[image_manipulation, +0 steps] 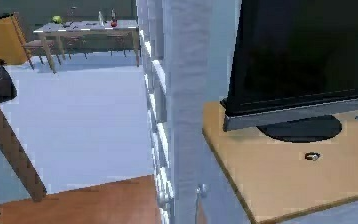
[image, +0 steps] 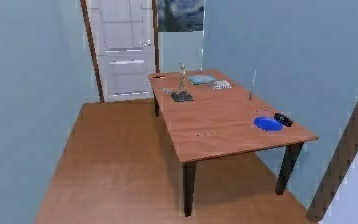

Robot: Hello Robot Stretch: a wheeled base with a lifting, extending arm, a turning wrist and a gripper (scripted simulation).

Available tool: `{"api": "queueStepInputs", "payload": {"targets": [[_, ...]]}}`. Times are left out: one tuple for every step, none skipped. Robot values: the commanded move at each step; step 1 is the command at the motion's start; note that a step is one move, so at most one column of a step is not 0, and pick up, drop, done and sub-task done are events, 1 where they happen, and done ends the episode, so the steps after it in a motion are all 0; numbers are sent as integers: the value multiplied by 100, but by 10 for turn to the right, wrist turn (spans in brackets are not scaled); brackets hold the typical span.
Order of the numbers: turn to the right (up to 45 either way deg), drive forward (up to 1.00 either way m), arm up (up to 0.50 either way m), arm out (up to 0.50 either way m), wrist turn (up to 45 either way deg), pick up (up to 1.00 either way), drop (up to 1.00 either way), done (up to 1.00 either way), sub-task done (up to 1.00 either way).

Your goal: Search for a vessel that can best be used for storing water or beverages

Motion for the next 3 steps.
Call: {"api": "queueStepInputs", "payload": {"targets": [[270,0,0,0,0,0,0,0,0],[0,25,0,0,0,0,0,0,0],[360,0,0,0,0,0,0,0,0]]}}
